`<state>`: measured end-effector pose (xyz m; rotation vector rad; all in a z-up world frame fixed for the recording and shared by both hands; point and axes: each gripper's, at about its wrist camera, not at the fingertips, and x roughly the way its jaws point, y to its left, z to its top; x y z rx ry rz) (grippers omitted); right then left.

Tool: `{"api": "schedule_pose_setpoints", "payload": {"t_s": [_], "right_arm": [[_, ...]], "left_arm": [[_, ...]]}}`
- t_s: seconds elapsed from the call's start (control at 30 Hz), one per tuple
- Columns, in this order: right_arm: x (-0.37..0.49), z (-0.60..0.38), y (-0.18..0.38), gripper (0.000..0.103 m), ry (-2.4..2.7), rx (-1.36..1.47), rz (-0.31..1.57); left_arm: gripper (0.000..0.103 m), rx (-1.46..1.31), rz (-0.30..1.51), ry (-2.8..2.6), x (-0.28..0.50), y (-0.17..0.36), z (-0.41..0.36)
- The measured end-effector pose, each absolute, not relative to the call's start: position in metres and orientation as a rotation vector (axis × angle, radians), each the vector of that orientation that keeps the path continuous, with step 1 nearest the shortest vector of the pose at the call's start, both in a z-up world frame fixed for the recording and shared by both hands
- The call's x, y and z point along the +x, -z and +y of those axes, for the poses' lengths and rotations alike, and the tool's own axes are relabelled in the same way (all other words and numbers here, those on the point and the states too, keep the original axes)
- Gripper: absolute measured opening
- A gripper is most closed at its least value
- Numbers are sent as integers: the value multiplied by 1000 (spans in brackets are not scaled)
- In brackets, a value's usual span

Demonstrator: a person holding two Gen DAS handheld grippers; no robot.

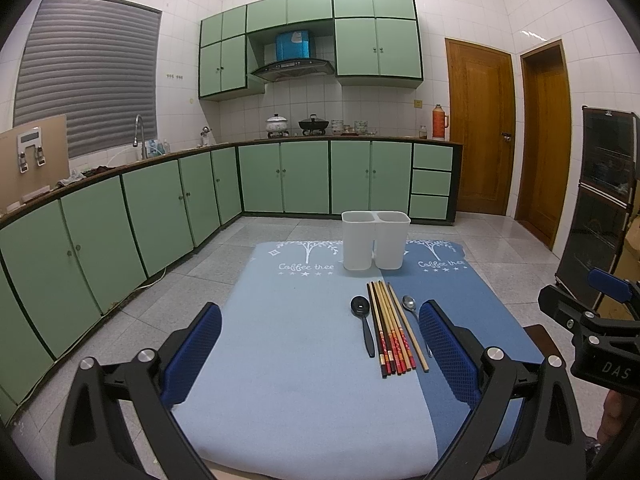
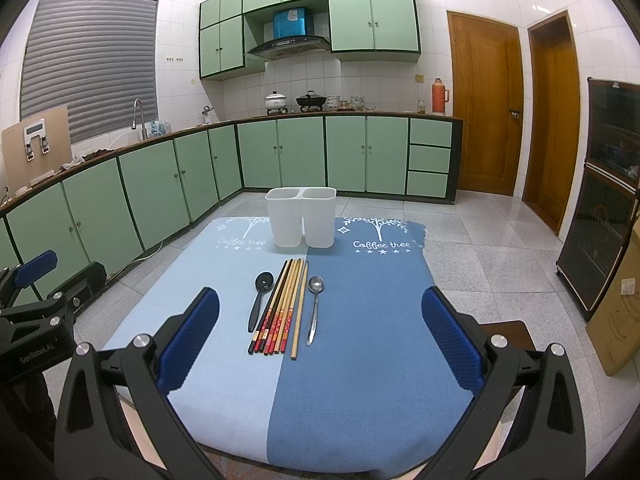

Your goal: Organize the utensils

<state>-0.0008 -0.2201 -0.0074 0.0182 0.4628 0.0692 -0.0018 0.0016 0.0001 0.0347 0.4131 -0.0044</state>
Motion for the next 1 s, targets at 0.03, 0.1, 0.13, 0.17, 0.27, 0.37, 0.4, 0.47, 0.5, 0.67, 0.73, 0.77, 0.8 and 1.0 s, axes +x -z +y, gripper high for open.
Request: {"api": "schedule_pose_setpoints", "payload": {"t_s": [0.03,0.1,0.13,0.17,0.27,0.37,0.4,0.47,0.5,0.67,0.73,0.77,0.8,1.0], "right_arm": [[-1,-220,7,98,-69,18,463],[-1,-221,7,98,-69,18,463],[-1,-221,7,98,-69,18,463],[-1,-221,7,98,-69,19,463],[-1,-220,8,98,-69,18,463],[0,-220,8,98,-70,19,464],[-1,-220,8,98,-70,19,463],[0,-220,8,98,-69,19,464],[0,-220,8,98,-69,19,464],[-2,-224,5,98,-66,22,467],[-1,-222,7,98,-65,23,469],[-1,-217,11,98,-65,23,472],[-1,-217,11,98,-65,22,473],[14,-222,13,98,-55,30,494]], "left_arm": [[97,34,413,4,-2,-1,2],[97,34,413,4,-3,-1,2],[97,35,412,4,-3,-1,2],[97,35,412,4,-3,-1,2],[97,35,413,4,-3,-1,2],[97,34,413,5,-3,-1,2],[97,35,413,4,-3,-1,2],[97,34,413,4,-3,-1,2],[97,34,413,4,-2,-1,2],[97,35,413,5,-2,-1,2],[97,34,415,4,-3,-1,3],[97,34,417,4,-3,-1,3],[97,33,418,4,-4,-1,4],[97,46,430,-14,7,-1,11]]}}
